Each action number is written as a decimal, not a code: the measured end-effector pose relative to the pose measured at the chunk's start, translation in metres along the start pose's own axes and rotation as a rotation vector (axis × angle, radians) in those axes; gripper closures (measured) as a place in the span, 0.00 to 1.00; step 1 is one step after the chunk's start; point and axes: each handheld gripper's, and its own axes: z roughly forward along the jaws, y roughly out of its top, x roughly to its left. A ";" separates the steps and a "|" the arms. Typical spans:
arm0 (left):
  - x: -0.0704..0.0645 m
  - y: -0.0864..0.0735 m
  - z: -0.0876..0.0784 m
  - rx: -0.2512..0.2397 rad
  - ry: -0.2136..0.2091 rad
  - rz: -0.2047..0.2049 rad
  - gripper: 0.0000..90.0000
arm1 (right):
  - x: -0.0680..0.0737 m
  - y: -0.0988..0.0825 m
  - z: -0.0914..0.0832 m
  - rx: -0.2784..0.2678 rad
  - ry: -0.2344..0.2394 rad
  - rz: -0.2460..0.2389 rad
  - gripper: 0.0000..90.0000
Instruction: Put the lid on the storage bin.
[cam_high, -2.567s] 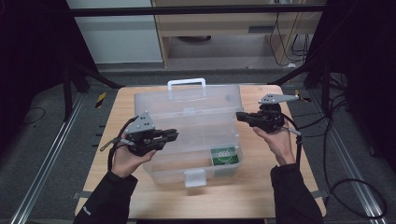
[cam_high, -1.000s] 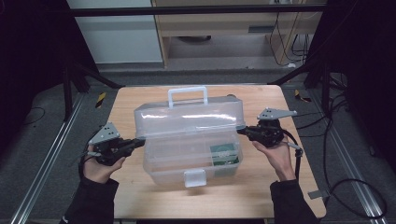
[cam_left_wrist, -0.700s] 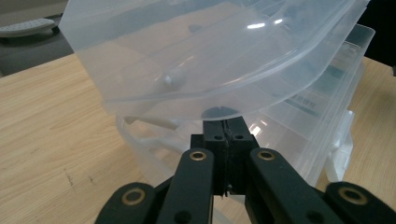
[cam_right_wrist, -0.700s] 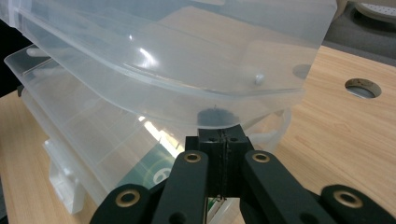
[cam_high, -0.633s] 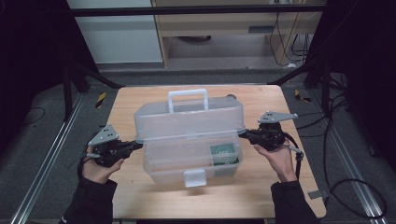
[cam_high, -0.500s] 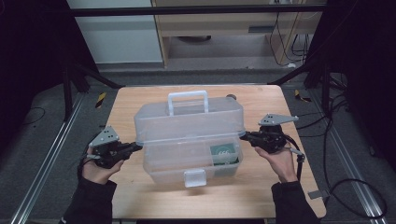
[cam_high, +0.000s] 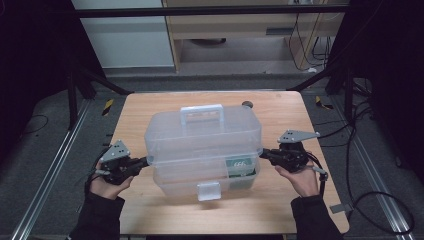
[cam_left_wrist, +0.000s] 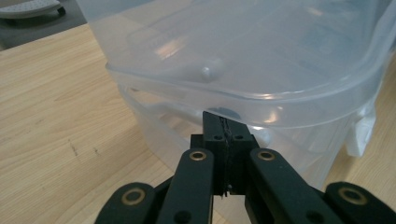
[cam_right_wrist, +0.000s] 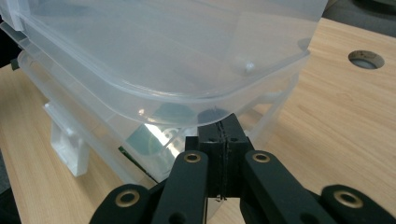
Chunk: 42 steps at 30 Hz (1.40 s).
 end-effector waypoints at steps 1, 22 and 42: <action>0.000 0.000 0.000 0.000 0.000 0.000 1.00 | 0.000 0.000 0.000 0.000 0.000 0.000 1.00; 0.020 -0.021 0.010 0.070 0.068 -0.052 0.98 | -0.022 -0.034 0.006 0.108 -0.075 0.059 0.97; 0.058 -0.061 0.031 0.104 0.243 -0.163 0.67 | -0.074 -0.078 0.008 0.076 -0.347 0.172 0.44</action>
